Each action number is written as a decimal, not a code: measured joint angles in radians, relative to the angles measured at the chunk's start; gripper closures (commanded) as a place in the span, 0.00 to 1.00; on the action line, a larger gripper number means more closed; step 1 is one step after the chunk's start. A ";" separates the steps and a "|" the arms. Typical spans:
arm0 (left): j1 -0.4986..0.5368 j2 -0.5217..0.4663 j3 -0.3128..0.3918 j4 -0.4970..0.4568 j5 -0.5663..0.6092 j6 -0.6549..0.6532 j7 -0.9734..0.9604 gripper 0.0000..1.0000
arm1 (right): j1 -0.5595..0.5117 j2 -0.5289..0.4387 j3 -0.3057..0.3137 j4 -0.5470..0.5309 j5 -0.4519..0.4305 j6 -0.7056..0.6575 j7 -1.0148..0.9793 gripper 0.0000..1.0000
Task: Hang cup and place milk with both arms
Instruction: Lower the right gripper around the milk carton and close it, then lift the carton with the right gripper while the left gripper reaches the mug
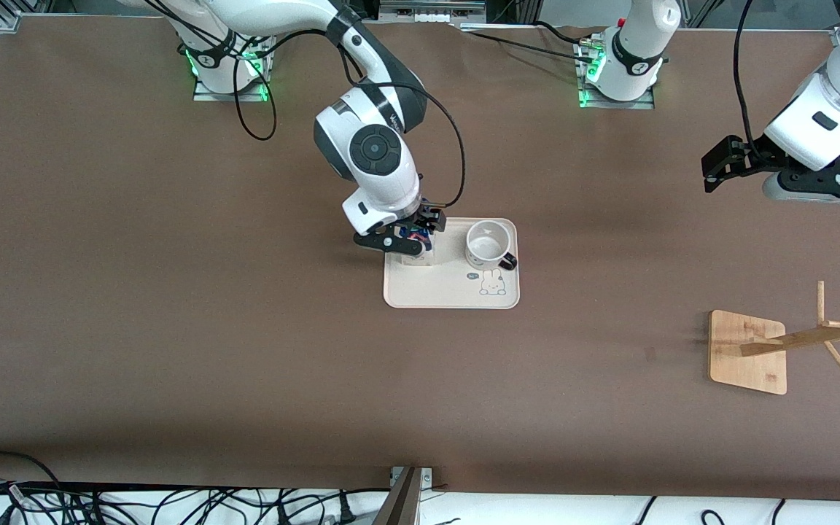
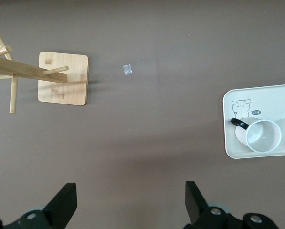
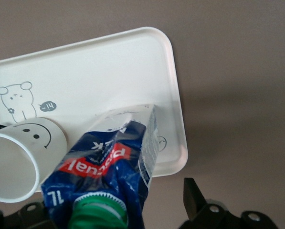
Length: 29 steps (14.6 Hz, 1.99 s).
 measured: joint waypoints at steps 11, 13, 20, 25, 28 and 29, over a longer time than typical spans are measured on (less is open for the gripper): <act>-0.006 -0.006 -0.002 0.000 0.000 0.000 0.000 0.00 | 0.005 0.000 0.000 0.004 0.001 -0.012 -0.008 0.73; -0.007 -0.006 -0.003 0.000 0.000 0.000 0.000 0.00 | 0.006 0.000 0.000 0.007 0.001 -0.012 -0.008 0.73; -0.008 -0.006 -0.003 0.000 0.000 0.000 0.000 0.00 | 0.007 -0.028 0.000 0.021 0.001 -0.017 -0.008 0.72; -0.008 -0.006 -0.002 0.000 0.000 -0.001 0.000 0.00 | 0.005 -0.168 -0.044 0.037 0.000 -0.191 -0.012 0.72; -0.008 -0.005 -0.002 -0.002 0.000 -0.001 0.002 0.00 | -0.003 -0.254 -0.163 0.044 0.000 -0.344 -0.124 0.72; -0.008 -0.004 -0.003 -0.004 0.000 0.001 0.002 0.00 | -0.007 -0.271 -0.211 0.055 0.000 -0.396 -0.196 0.72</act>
